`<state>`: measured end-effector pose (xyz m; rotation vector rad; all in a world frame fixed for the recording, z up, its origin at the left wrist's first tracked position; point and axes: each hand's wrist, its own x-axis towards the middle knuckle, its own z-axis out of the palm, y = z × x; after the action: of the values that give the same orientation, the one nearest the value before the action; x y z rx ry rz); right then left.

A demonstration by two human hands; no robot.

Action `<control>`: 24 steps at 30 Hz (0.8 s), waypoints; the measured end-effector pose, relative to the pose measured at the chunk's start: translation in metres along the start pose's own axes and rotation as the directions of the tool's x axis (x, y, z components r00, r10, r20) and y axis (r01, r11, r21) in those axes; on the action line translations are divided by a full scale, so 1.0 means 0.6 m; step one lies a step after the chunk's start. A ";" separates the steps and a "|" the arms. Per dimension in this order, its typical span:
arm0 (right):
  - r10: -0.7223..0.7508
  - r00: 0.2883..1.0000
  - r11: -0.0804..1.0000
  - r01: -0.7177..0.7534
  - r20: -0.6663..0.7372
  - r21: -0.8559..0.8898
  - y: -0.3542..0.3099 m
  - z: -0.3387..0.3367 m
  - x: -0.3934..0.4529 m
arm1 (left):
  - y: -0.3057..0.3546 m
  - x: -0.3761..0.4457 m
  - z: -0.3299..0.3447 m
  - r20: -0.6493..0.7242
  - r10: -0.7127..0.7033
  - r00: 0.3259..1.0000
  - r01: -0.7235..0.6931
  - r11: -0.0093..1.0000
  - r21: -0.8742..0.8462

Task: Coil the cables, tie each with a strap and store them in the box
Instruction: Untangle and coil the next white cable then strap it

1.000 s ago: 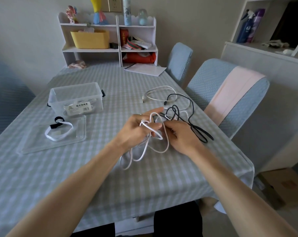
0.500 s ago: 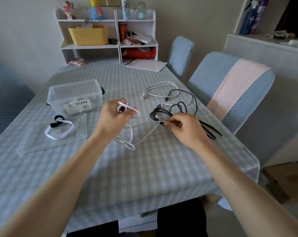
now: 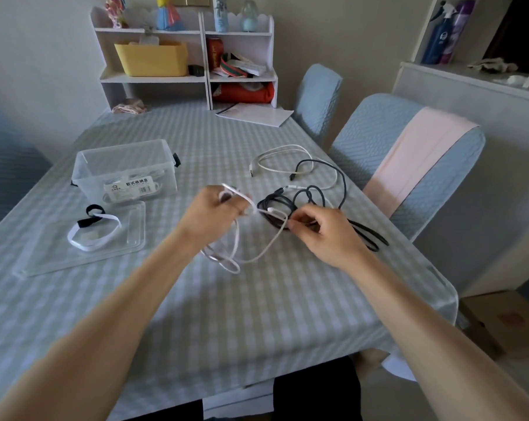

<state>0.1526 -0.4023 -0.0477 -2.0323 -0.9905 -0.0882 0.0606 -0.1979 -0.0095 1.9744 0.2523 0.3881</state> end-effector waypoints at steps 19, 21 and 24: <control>0.009 0.997 0.960 0.014 0.082 -0.279 0.085 0.032 0.169 | -0.003 0.039 -0.079 -0.095 -0.229 0.969 0.039 0.521 -0.852; 0.044 0.995 0.969 -0.022 0.085 -0.244 0.088 0.034 0.190 | -0.003 0.039 -0.084 -0.088 -0.240 0.967 0.039 0.480 -0.876; 0.053 0.996 0.973 -0.035 0.076 -0.228 0.097 0.041 0.210 | 0.002 0.037 -0.099 -0.090 -0.241 0.966 0.013 0.393 -0.919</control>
<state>0.2711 -0.3263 -0.0523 -2.2806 -1.0240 -0.0985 0.0584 -0.1411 0.0179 0.7708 0.2443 0.4943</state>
